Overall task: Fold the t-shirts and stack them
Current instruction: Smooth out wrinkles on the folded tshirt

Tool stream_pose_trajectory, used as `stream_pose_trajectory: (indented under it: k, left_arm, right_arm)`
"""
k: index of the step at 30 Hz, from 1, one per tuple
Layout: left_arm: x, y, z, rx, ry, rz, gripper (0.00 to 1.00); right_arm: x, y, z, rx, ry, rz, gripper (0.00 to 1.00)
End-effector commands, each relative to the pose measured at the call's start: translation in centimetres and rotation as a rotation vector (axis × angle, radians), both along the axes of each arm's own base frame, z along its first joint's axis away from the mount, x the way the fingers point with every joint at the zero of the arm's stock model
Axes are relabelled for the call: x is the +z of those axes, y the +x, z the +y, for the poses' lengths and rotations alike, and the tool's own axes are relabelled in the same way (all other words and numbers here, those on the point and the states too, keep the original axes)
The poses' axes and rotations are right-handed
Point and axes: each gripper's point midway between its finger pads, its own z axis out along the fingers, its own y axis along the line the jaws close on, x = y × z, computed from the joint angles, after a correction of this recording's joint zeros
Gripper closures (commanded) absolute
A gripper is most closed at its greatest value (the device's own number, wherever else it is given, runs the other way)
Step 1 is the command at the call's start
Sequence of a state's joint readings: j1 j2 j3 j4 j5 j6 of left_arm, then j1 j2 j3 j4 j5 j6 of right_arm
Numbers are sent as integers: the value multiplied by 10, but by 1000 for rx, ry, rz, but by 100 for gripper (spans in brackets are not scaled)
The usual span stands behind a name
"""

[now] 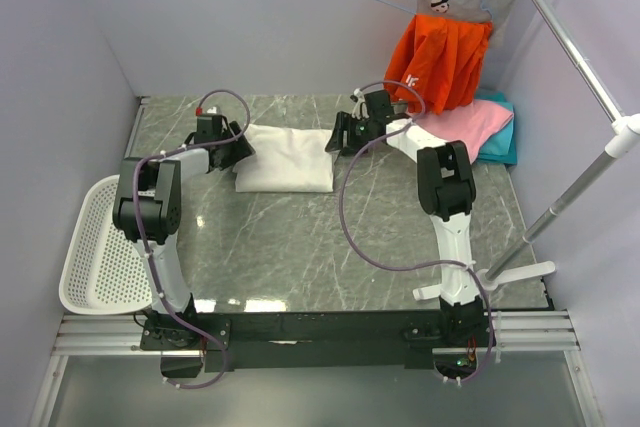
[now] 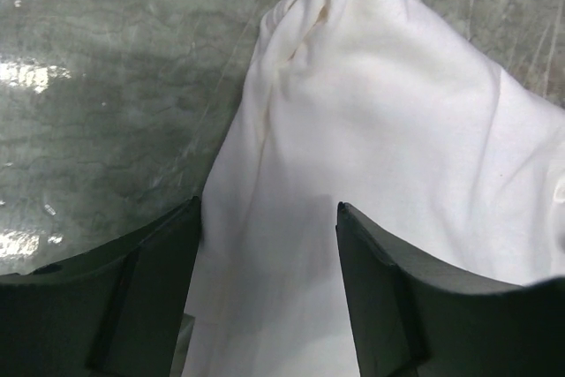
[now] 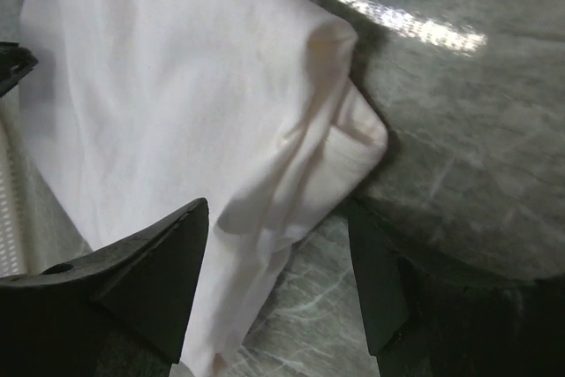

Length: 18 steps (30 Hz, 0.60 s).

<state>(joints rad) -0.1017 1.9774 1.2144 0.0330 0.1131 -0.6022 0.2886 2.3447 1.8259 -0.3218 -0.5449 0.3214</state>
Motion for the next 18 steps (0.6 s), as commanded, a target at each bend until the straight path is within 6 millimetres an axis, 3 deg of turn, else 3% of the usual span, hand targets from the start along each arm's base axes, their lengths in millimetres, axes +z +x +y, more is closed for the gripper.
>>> stream_pose_trajectory:
  k: [1,7,12,13,14,15,16,17,18]
  left_arm:
    - [-19,-18,-18,-36,-67,49,32]
    - [-22,-46,-44,-62,-130,62,34]
    - [-30,-81,-72,-112,-197,85,42]
    - [-25,-86,-76,-113,-215,77,51]
    - [-25,-91,-79,-111,-226,78,57]
    - [-32,-108,-83,-117,-246,110,63]
    - [-24,-112,-87,-126,-261,86,75]
    - [-25,-120,-88,-128,-268,94,81]
    - [-32,-136,-89,-128,-271,124,87]
  right_arm:
    - [-6,-7,25,69,83,52,29]
    - [-15,-32,53,142,167,128,35]
    - [-15,-57,62,178,288,167,67]
    - [-18,-71,60,176,300,203,73]
    - [-15,-73,60,183,321,188,86]
    - [-16,-88,56,177,326,215,92]
    - [-16,-96,54,177,325,228,97]
    - [-13,-98,52,174,331,204,100]
    - [-13,-114,45,158,321,218,100]
